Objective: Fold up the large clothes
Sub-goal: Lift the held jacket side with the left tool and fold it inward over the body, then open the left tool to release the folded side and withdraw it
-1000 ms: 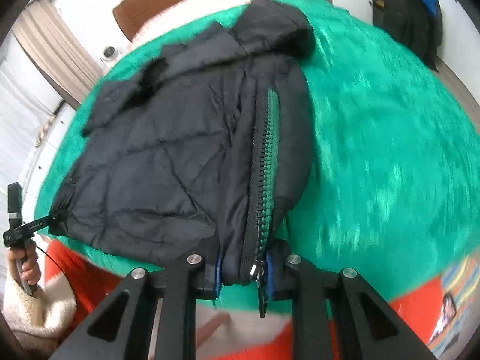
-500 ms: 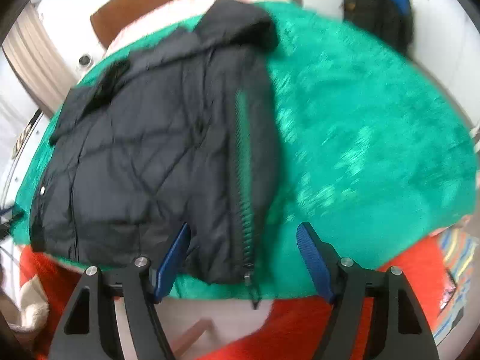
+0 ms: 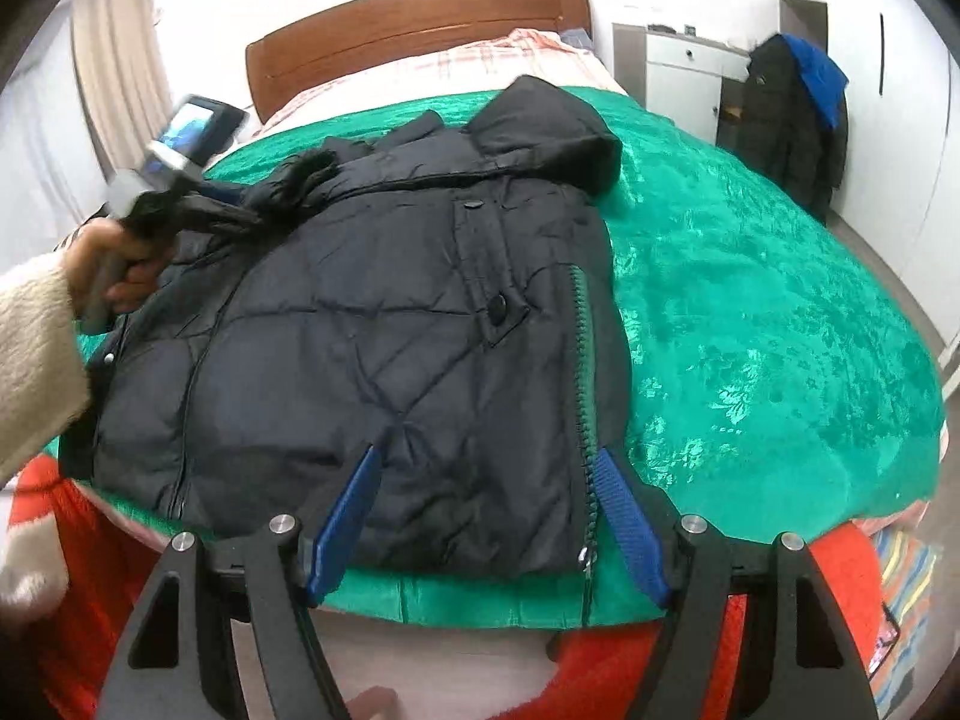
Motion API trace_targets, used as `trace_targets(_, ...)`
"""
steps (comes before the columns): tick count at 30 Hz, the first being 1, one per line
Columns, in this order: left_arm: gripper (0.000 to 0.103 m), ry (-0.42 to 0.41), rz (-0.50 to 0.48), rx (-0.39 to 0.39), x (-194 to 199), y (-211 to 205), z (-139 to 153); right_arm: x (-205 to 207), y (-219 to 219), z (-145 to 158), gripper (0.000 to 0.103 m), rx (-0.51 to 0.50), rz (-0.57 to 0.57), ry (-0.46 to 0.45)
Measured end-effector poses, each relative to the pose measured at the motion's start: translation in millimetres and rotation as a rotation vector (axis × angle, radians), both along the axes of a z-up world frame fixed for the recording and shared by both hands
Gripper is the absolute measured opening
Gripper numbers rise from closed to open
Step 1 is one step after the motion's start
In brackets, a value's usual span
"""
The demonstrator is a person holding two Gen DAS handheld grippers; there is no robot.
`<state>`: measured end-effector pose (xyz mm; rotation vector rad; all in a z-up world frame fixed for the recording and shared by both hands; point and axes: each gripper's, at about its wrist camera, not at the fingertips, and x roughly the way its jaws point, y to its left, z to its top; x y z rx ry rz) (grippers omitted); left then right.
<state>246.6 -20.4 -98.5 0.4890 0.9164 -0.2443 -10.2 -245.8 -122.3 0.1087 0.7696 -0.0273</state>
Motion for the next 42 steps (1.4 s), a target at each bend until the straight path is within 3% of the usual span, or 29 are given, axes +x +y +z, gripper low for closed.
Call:
trace_targets(1, 0.013, -0.002, 0.060, -0.082, -1.0, 18.6, 9.6, -2.4, -0.1, 2.4, 0.073, -0.002, 0.002, -0.016)
trace_targets(2, 0.011, -0.015, 0.084, -0.160, -5.1, 31.0, 22.5, -5.2, -1.4, 3.3, 0.073, -0.003, 0.002, -0.026)
trace_targets(6, 0.010, -0.121, 0.263, -0.390, -33.0, 124.3, 86.5, -4.9, 2.5, 5.9, 0.073, 0.000, 0.012, -0.053)
trace_targets(9, 0.011, -0.216, 0.527, -0.531, -66.8, 237.0, 120.7, -1.4, 11.5, 6.7, 0.073, -0.010, 0.039, -0.065)
trace_targets(13, 0.009, -0.318, 0.942, -0.509, -112.6, 360.0, 108.9, -2.2, 33.2, 9.3, 0.073, -0.059, 0.091, -0.083)
trace_targets(16, 0.008, -0.270, 1.245, -0.485, -145.9, 438.9, 60.3, -4.0, 46.2, 14.7, 0.073, -0.100, 0.122, -0.092)
trace_targets(18, 0.007, -0.228, 1.318, -0.455, -154.3, 459.9, 33.9, -0.2, 51.0, 21.6, 0.073, -0.103, 0.144, -0.079)
trace_targets(20, 0.007, -0.193, 1.338, -0.394, -156.7, 469.3, 8.4, 7.8, 54.5, 30.8, 0.073, -0.100, 0.176, -0.057)
trace_targets(23, 0.007, -0.167, 1.356, -0.370, -149.1, 473.3, -16.8, 35.3, 61.0, 58.1, 0.074, -0.133, 0.243, -0.038)
trace_targets(25, 0.007, -0.159, 1.364, -0.366, -149.2, 467.1, -24.4, 69.7, 67.2, 75.7, 0.088, -0.149, 0.283, -0.003)
trace_targets(27, 0.010, -0.144, 1.345, -0.352, -149.0, 464.1, -34.2, 112.5, 77.6, 89.7, 0.091, -0.170, 0.335, -0.015)
trace_targets(28, 0.015, -0.142, 1.335, -0.343, -142.2, 461.2, -34.7, 129.4, 84.1, 91.6, 0.094, -0.200, 0.360, -0.020)
trace_targets(32, 0.055, -0.122, 1.291, -0.315, -157.3, 455.5, -21.7, 223.1, 124.6, 71.4, 0.094, -0.413, 0.456, -0.035)
trace_targets(34, 0.062, -0.146, 1.250, -0.341, -173.2, 445.3, -6.8, 267.6, 146.4, 43.5, 0.094, -0.533, 0.512, -0.012)
trace_targets(36, 0.066, -0.166, 1.210, -0.349, -187.0, 434.5, 7.5, 305.5, 164.0, 5.2, 0.092, -0.624, 0.545, 0.078)
trace_targets(38, 0.072, -0.192, 1.159, -0.342, -200.3, 417.6, 22.2, 321.2, 165.5, -10.8, 0.078, -0.629, 0.510, 0.099)
trace_targets(39, 0.074, -0.201, 1.131, -0.337, -204.9, 408.9, 27.2, 323.3, 162.0, -8.1, 0.058, -0.591, 0.479, 0.093)
trace_targets(40, 0.077, -0.211, 1.094, -0.324, -209.2, 396.3, 32.3, 321.6, 152.9, 2.7, 0.025, -0.541, 0.415, 0.066)
trace_targets(41, 0.077, -0.216, 1.074, -0.315, -211.2, 388.4, 34.1, 317.0, 140.5, 17.0, 0.015, -0.493, 0.359, 0.028)
trace_targets(42, 0.077, -0.219, 1.045, -0.305, -211.8, 377.1, 35.2, 307.7, 114.8, 43.4, 0.013, -0.388, 0.295, -0.030)
